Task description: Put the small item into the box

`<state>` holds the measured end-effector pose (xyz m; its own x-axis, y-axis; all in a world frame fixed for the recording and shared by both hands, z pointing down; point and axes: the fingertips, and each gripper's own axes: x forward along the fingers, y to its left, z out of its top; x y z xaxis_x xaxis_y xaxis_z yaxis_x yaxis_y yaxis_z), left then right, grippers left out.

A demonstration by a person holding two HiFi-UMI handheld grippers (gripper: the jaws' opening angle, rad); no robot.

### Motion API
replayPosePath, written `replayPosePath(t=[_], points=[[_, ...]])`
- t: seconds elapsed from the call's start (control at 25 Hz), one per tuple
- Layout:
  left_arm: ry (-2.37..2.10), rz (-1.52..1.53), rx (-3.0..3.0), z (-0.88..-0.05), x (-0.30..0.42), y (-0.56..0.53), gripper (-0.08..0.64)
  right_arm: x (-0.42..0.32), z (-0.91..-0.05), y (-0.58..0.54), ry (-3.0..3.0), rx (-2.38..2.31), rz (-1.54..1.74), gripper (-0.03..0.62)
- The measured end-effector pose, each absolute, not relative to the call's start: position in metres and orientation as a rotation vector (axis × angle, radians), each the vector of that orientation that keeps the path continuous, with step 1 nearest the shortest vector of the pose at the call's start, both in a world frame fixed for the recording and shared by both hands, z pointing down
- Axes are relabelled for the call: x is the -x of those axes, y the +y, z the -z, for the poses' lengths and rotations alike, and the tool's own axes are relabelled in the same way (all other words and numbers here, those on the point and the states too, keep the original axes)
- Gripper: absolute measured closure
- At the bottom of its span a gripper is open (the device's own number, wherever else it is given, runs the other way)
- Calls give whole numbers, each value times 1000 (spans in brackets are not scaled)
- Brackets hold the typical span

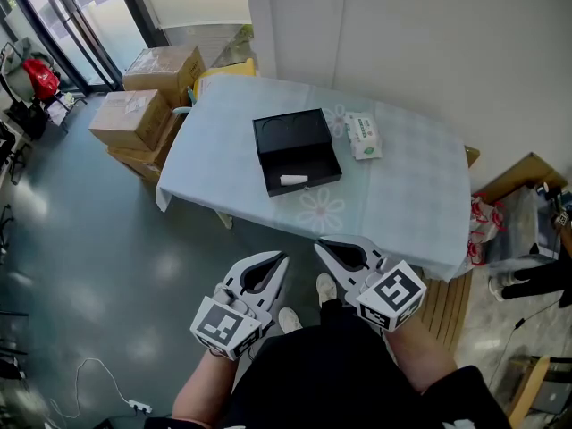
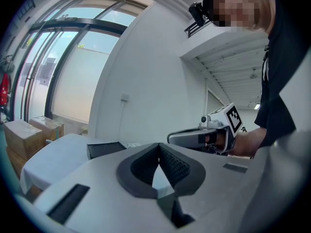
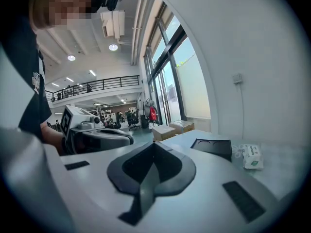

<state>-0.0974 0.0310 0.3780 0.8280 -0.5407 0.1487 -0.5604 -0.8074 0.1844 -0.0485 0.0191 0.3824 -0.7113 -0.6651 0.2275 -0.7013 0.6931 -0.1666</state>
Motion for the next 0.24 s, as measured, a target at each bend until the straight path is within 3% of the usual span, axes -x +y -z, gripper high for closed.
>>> replayPosePath(t=[0.24], points=[[-848, -131, -2792, -378, 102, 36, 552, 51, -382, 25, -2750, -1124, -360, 583]])
